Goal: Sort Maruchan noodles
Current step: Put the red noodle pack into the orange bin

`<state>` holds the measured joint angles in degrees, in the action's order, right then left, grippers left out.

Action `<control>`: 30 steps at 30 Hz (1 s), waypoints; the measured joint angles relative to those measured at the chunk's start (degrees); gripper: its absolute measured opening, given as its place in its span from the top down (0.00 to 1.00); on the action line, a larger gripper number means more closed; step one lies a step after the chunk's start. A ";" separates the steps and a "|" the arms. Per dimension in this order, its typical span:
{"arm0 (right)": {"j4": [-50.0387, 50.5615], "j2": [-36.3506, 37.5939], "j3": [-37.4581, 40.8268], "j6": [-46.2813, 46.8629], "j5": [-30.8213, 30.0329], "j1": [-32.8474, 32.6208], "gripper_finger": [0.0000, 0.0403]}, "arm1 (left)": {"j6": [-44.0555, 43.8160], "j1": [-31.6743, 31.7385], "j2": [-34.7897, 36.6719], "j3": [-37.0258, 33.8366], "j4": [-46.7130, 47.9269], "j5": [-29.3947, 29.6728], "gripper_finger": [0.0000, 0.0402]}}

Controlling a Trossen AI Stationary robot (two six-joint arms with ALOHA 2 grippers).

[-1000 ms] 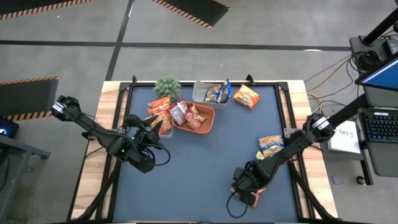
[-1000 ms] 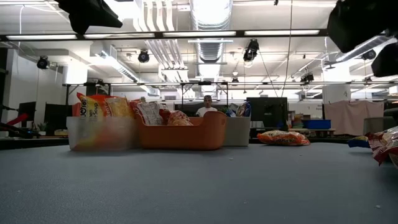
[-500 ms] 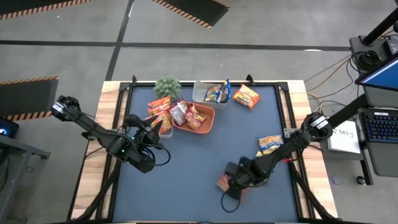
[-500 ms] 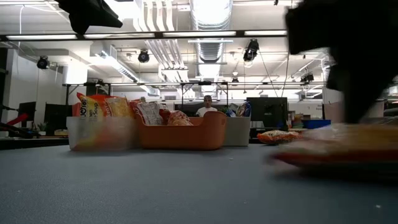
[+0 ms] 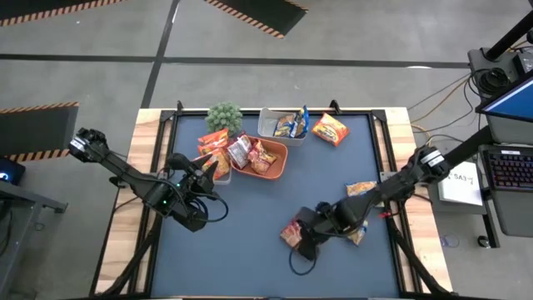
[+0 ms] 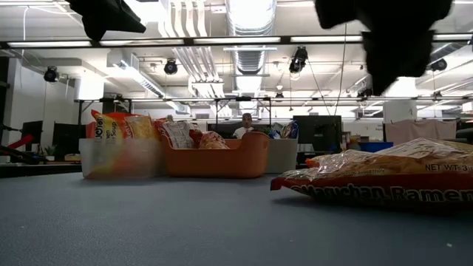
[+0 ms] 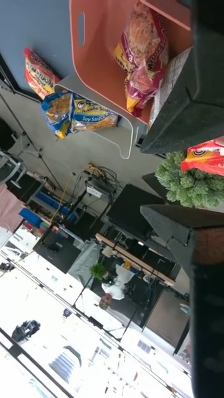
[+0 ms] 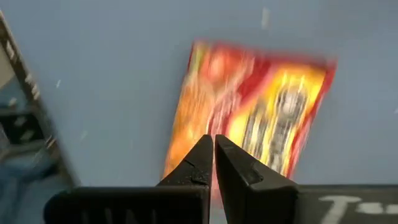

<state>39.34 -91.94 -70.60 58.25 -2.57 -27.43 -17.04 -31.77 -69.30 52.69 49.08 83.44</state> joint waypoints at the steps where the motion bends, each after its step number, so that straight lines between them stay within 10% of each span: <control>1: 1.64 0.19 0.13 1.59 2.46 0.03 0.98 | 0.00 0.00 0.00 0.00 -0.04 0.02 0.68; 7: 9.90 0.06 3.02 7.57 7.71 -2.47 0.98 | 0.00 0.00 0.00 0.00 -0.16 0.02 0.68; 15: -4.53 -0.04 12.38 6.98 7.08 -4.28 0.98 | 0.00 0.00 0.00 0.00 -0.24 0.02 0.68; 22: -5.11 1.29 12.52 6.47 -22.20 -3.21 0.98 | 0.00 0.00 0.00 0.00 -0.56 0.02 0.68; 30: 0.45 2.62 7.85 -4.92 -4.48 1.06 0.98 | 7.18 0.01 0.02 0.00 -9.72 -8.38 0.68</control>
<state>39.80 -89.32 -62.75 53.33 -7.05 -26.38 -9.86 -31.76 -69.28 52.69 39.36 75.06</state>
